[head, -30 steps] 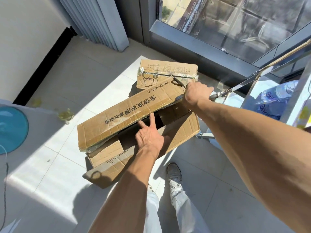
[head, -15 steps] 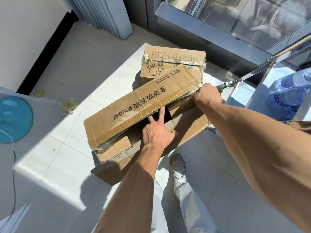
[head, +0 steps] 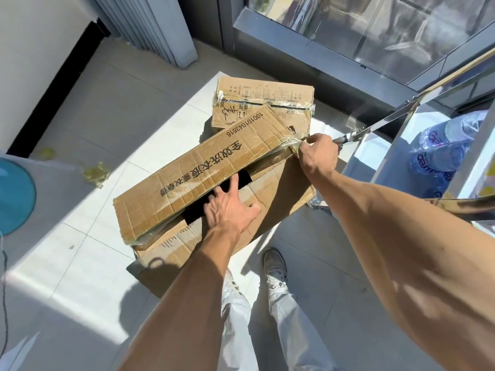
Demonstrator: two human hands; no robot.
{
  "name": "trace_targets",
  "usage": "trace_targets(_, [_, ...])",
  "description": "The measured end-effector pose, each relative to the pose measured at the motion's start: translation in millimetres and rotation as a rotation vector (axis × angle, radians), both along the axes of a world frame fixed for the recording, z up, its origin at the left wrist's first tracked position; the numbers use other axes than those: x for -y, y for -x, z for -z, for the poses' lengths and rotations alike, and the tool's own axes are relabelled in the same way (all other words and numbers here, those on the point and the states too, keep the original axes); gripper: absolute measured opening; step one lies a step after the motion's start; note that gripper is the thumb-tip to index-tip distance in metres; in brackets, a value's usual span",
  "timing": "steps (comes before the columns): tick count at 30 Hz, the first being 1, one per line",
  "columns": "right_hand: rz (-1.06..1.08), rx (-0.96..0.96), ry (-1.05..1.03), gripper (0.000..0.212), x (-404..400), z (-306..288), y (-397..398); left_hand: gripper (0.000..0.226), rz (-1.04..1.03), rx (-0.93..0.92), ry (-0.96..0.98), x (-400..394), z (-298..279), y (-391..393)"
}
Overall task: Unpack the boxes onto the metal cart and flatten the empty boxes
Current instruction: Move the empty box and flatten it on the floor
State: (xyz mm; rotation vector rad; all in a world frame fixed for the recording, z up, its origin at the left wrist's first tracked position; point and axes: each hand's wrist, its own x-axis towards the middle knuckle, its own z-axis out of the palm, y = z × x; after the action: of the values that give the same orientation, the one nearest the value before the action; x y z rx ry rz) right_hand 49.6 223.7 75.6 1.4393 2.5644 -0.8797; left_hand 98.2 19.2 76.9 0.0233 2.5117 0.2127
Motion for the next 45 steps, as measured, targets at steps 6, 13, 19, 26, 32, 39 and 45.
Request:
trace_targets(6, [0.644, -0.399, 0.196, 0.022, 19, -14, 9, 0.03, 0.054, -0.391, -0.186, -12, -18, 15])
trace_targets(13, [1.054, -0.475, 0.854, 0.022, 33, -24, -21, 0.047, -0.789, 0.376, -0.745, -100, -22, 21])
trace_targets(19, [1.029, -0.526, 1.031, 0.017, 23, -18, -48, 0.031, -0.84, 0.283, -0.829, -126, -10, 13])
trace_targets(26, [0.164, -0.061, 0.287, 0.043, 3, -15, -70, 0.014, -0.638, 0.13, -0.663, -123, -8, 12])
trace_targets(32, [-0.358, -0.092, 0.225, 0.052, -3, -23, -68, 0.021, -0.601, 0.244, -0.672, -73, -2, 21])
trace_targets(39, [-0.438, -0.055, 0.153, 0.05, 3, -6, -73, 0.016, -1.058, 0.341, -1.03, -75, -4, 27])
trace_targets(45, [-0.314, -0.016, 0.269, 0.053, 4, -11, -68, 0.022, -1.41, 0.394, -1.323, -97, -4, 16])
